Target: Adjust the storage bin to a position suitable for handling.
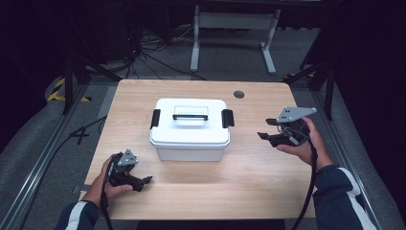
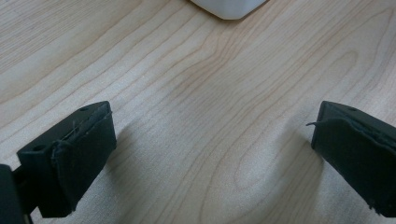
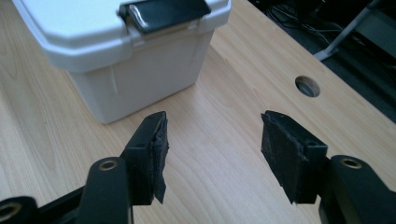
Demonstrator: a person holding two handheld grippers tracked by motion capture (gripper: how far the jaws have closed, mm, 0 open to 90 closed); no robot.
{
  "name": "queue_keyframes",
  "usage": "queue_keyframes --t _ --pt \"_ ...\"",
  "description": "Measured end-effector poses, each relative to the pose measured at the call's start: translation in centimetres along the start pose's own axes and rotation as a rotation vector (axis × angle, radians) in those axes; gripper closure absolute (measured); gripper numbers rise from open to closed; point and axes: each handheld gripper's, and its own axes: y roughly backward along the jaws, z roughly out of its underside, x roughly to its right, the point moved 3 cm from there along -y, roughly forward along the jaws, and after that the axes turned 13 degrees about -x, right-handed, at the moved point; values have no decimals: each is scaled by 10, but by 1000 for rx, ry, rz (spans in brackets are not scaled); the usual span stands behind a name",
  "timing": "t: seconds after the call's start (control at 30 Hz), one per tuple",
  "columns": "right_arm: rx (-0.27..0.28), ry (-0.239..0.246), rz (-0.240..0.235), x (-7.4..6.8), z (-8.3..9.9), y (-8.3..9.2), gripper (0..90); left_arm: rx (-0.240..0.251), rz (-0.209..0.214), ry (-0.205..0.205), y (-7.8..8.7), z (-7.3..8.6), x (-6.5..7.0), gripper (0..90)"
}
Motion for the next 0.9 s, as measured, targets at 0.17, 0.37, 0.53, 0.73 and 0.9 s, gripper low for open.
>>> queue_keyframes --t 0.17,0.37,0.53,0.73,0.9 --pt "-1 22 6 2 -17 5 428 -1 -1 0 0 0 0 4" --pt "-17 63 28 3 -45 8 457 1 0 1 0 0 0 4" --pt "-28 76 28 2 -63 8 458 0 -2 5 0 0 0 4" --pt "-23 123 13 -5 -84 8 456 0 -2 5 0 0 0 4" --pt "-46 164 5 -13 -100 1 455 0 -2 5 0 0 0 3"
